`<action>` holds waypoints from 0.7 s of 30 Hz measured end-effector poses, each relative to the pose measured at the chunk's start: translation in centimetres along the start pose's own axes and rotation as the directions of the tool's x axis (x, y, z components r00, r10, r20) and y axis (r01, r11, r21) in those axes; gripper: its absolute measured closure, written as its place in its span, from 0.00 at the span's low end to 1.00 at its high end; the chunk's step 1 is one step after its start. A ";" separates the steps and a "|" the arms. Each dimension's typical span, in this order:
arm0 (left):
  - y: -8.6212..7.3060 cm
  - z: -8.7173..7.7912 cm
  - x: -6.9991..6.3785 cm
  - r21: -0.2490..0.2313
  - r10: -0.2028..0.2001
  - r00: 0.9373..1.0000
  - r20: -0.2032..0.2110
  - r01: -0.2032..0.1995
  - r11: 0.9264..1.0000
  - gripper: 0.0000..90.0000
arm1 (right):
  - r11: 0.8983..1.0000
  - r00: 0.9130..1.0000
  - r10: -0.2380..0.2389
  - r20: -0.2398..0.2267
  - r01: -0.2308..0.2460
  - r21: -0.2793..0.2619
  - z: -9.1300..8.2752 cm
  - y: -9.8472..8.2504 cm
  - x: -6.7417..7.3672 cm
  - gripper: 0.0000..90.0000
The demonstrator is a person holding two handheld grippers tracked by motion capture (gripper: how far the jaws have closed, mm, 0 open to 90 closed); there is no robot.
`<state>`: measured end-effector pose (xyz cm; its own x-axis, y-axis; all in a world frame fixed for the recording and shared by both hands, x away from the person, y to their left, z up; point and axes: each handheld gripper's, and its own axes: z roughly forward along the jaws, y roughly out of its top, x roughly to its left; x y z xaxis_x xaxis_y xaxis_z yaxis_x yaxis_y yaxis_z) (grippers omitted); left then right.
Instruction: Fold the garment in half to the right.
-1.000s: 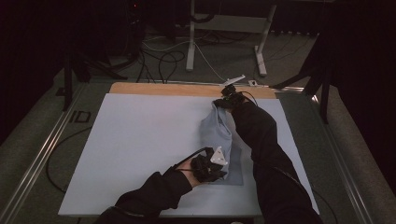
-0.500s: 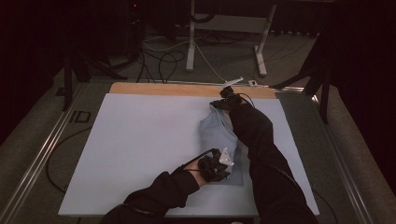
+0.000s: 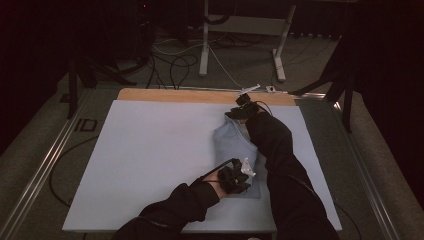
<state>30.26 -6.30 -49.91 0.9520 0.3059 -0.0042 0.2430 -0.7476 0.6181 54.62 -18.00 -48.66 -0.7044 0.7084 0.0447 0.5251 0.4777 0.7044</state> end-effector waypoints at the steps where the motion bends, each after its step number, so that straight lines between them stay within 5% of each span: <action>1: 0.0 0.1 0.0 0.001 -0.004 1.000 0.010 0.004 1.000 0.96 | 1.000 1.000 0.004 0.015 -0.004 0.014 -0.1 0.0 -0.2 0.52; 5: 0.0 0.1 0.0 0.000 -0.008 1.000 0.011 0.008 1.000 0.96 | 0.997 0.999 0.043 0.030 -0.045 0.061 -0.8 -0.1 -0.7 0.28; 8: 0.0 0.2 0.0 0.001 -0.008 1.000 0.010 0.008 1.000 0.95 | 0.996 0.996 0.079 0.036 -0.080 0.044 -1.8 -0.3 -1.5 0.14; 13: 0.1 0.2 0.0 -0.012 0.001 1.000 0.024 -0.001 1.000 0.92 | 0.995 0.995 0.099 0.030 -0.098 -0.029 -3.7 -0.8 -1.8 0.10; 14: 0.3 0.2 -0.2 -0.042 0.024 0.998 0.064 -0.021 0.999 0.89 | 0.994 0.994 0.102 0.033 -0.101 -0.042 -4.1 -0.9 -1.8 0.10; 21: 0.4 0.4 -0.7 -0.040 0.068 0.989 0.129 -0.064 0.997 0.73 | 0.992 0.994 0.104 0.043 -0.100 -0.081 -5.7 -1.9 -2.2 0.10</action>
<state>29.83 -7.08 -50.00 0.9824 0.1756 -0.0630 0.1740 -0.7412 0.6484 52.44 -23.40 -46.02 -0.6247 0.7760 0.0868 0.5525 0.3607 0.7514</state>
